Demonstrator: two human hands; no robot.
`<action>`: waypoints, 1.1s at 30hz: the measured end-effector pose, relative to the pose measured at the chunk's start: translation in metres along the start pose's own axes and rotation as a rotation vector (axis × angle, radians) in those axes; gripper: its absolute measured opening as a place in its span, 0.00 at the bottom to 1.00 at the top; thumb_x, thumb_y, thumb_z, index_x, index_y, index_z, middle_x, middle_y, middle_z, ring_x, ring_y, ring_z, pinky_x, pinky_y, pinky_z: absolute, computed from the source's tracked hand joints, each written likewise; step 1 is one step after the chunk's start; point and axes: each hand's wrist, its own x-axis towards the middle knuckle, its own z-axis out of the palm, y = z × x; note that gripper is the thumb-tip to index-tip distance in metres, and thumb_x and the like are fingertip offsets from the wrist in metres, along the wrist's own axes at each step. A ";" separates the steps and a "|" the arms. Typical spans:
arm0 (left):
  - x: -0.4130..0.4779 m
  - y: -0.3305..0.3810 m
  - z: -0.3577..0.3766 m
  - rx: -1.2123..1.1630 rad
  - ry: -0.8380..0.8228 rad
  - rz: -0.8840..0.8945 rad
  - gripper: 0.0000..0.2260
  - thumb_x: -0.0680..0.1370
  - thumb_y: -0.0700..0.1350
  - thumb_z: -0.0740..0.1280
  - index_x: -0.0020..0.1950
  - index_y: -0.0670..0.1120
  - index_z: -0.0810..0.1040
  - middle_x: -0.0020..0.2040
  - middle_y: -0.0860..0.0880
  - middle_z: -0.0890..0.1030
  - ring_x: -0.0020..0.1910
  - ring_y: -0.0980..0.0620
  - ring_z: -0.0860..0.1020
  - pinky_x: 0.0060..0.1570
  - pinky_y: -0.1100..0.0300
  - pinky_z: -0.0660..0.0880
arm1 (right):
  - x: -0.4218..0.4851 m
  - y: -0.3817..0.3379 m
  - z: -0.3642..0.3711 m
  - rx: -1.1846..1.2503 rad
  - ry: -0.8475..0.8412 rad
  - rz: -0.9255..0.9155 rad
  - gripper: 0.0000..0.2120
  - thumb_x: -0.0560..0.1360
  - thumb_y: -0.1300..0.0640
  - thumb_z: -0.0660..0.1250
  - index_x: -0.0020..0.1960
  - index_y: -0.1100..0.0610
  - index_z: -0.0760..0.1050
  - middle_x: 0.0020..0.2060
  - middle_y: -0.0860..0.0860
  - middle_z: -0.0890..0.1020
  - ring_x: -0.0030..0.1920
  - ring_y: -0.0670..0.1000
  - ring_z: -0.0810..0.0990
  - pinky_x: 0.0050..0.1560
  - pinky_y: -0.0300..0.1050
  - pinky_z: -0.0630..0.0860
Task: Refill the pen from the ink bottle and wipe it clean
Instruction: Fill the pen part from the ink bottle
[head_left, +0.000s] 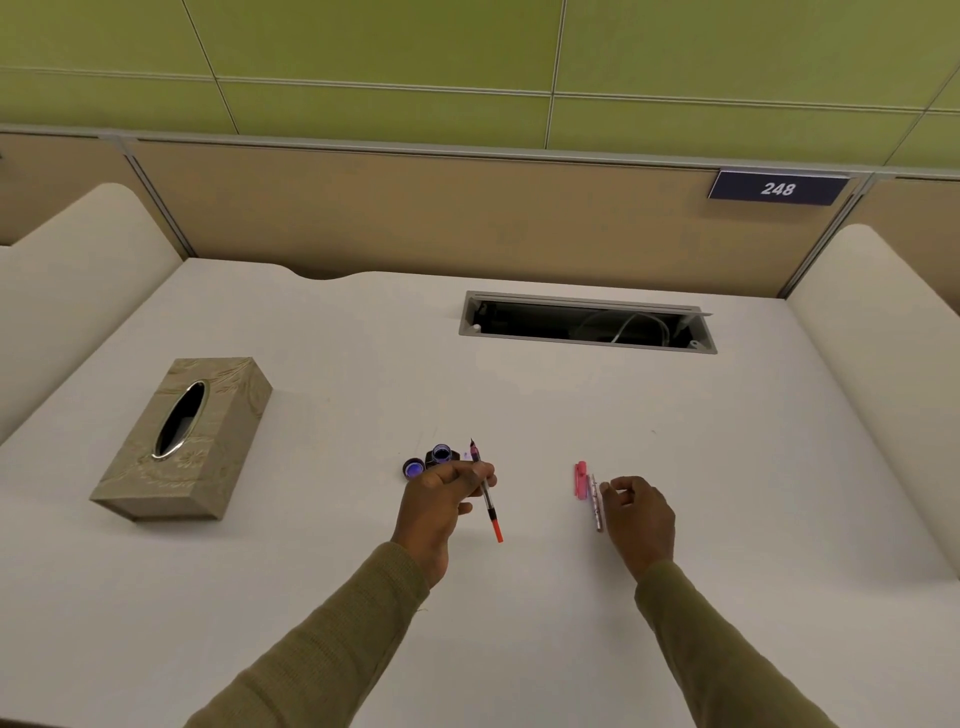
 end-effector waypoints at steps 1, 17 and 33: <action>0.000 0.000 0.001 -0.002 -0.003 -0.002 0.06 0.77 0.44 0.68 0.47 0.45 0.85 0.44 0.49 0.87 0.52 0.48 0.81 0.53 0.52 0.73 | -0.001 0.000 -0.001 0.017 0.004 0.004 0.08 0.77 0.51 0.68 0.52 0.55 0.80 0.45 0.53 0.84 0.45 0.54 0.81 0.47 0.44 0.72; 0.004 0.006 0.002 -0.069 0.007 0.028 0.08 0.77 0.47 0.68 0.53 0.48 0.85 0.53 0.49 0.84 0.52 0.50 0.78 0.51 0.53 0.73 | -0.105 -0.092 -0.020 0.671 -0.597 0.185 0.10 0.82 0.53 0.64 0.55 0.55 0.82 0.47 0.55 0.88 0.43 0.52 0.84 0.43 0.46 0.80; 0.056 0.023 -0.067 0.112 0.050 0.285 0.08 0.78 0.43 0.67 0.56 0.49 0.82 0.55 0.53 0.82 0.53 0.54 0.78 0.49 0.67 0.71 | -0.068 -0.150 -0.008 0.246 -0.162 -0.363 0.05 0.78 0.61 0.68 0.48 0.55 0.82 0.38 0.47 0.85 0.39 0.46 0.83 0.42 0.37 0.79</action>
